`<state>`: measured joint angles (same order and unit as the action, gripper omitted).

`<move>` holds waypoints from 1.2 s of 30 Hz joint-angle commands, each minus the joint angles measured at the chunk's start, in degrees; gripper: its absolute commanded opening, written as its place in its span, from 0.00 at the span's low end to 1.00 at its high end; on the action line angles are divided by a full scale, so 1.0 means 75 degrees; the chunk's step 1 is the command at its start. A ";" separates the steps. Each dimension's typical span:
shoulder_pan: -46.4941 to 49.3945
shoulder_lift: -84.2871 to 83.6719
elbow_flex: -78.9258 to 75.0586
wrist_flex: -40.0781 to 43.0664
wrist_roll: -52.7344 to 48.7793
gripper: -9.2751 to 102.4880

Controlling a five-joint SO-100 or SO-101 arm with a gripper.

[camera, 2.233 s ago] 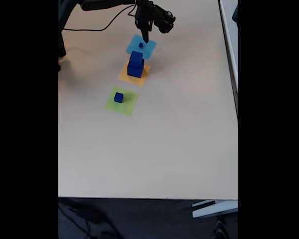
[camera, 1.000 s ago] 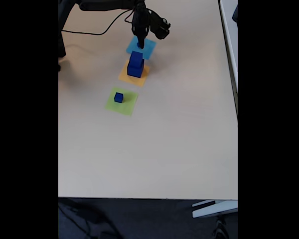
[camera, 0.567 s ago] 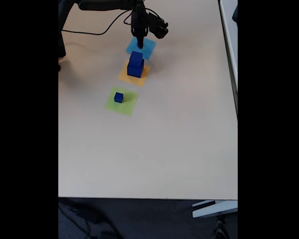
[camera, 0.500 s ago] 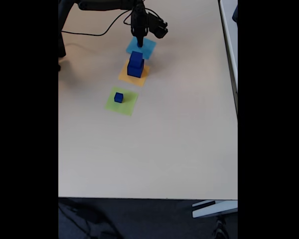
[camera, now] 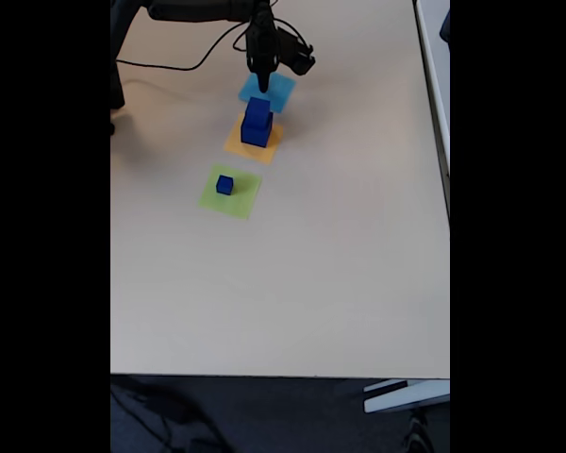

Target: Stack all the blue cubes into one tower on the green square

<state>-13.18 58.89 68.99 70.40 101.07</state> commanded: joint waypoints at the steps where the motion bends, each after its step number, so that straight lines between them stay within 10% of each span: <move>1: 0.0059 0.0914 -0.0023 0.0047 -0.0070 0.20; 36: 0.0094 -0.0129 -0.0773 -0.0023 -0.0070 0.17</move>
<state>-12.04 57.04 66.88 70.40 99.93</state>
